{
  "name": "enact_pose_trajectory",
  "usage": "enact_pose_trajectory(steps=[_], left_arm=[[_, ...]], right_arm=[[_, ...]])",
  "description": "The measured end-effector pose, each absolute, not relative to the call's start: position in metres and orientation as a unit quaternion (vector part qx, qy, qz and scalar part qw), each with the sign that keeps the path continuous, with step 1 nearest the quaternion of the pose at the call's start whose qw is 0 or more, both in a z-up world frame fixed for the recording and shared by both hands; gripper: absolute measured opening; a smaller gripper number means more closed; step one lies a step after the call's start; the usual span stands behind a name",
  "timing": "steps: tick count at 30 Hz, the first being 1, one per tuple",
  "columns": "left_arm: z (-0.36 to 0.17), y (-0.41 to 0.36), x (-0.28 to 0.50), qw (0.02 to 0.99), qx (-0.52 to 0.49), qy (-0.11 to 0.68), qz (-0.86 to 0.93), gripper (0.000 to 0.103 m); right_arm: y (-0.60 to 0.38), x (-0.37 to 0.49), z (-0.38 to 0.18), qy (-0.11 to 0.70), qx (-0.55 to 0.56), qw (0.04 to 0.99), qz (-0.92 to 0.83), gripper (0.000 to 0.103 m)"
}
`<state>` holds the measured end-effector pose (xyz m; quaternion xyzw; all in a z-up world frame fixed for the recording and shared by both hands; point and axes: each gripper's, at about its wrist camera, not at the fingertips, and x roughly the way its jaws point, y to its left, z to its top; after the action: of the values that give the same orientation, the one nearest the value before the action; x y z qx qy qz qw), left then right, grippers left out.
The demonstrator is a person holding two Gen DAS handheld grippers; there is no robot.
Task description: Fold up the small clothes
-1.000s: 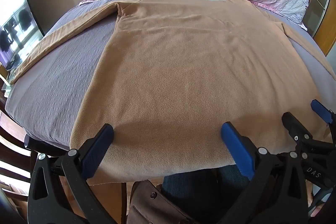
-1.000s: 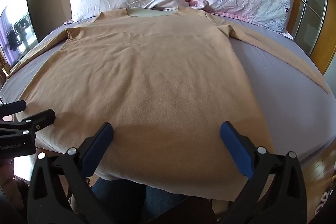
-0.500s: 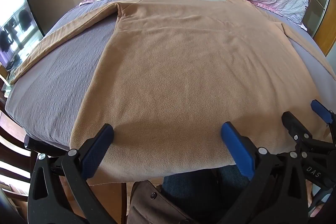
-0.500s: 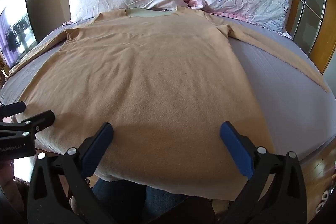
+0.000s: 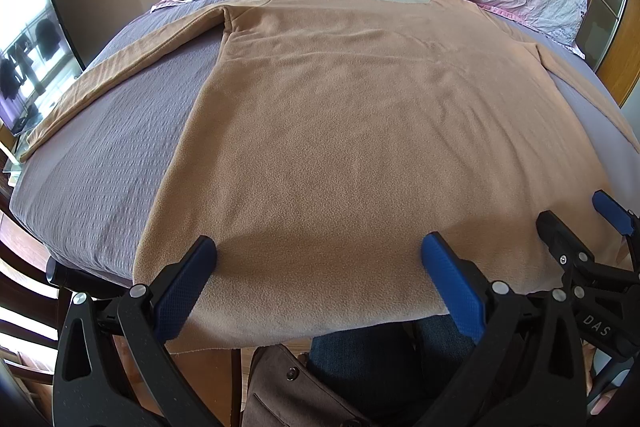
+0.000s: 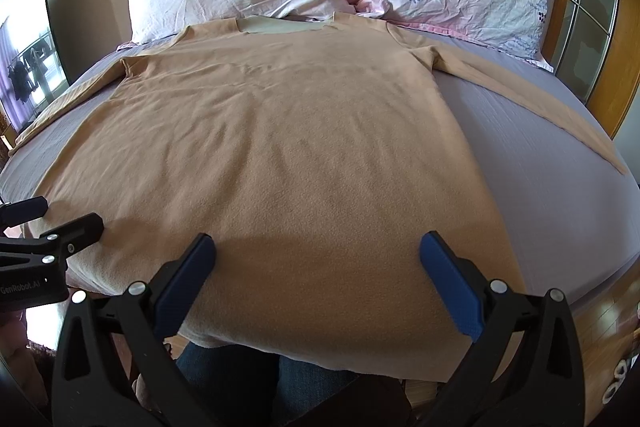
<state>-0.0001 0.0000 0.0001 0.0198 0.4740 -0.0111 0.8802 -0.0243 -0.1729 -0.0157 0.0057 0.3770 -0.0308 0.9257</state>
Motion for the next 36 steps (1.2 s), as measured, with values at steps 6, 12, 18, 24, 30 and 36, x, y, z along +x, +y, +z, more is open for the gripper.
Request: enact_pose_trajectory(steps=[6, 12, 18, 24, 30, 36], left_arm=[[0.0002, 0.0, -0.0001, 0.88, 0.02, 0.474, -0.011, 0.102], [0.0001, 0.0002, 0.0004, 0.881, 0.02, 0.472, -0.011, 0.102], [0.001, -0.0015, -0.0007, 0.884, 0.018, 0.466, -0.01, 0.102], [0.0018, -0.001, -0.001, 0.882, 0.02, 0.47, -0.011, 0.102], [0.0021, -0.001, -0.001, 0.883, 0.02, 0.47, -0.011, 0.102], [0.0019, -0.0009, -0.0016, 0.883, 0.02, 0.469, -0.011, 0.102]], right_arm=[[-0.1731, -0.0242, -0.0158, 0.377, 0.006, 0.926, -0.031, 0.101], [-0.1732, -0.0242, -0.0158, 0.377, 0.006, 0.926, -0.031, 0.101], [-0.1732, -0.0245, -0.0159, 0.377, 0.006, 0.926, -0.031, 0.101], [-0.1734, -0.0249, -0.0157, 0.376, 0.006, 0.926, -0.031, 0.101], [-0.174, -0.0254, -0.0154, 0.375, 0.006, 0.926, -0.031, 0.101], [-0.1751, -0.0246, -0.016, 0.373, 0.006, 0.927, -0.03, 0.101]])
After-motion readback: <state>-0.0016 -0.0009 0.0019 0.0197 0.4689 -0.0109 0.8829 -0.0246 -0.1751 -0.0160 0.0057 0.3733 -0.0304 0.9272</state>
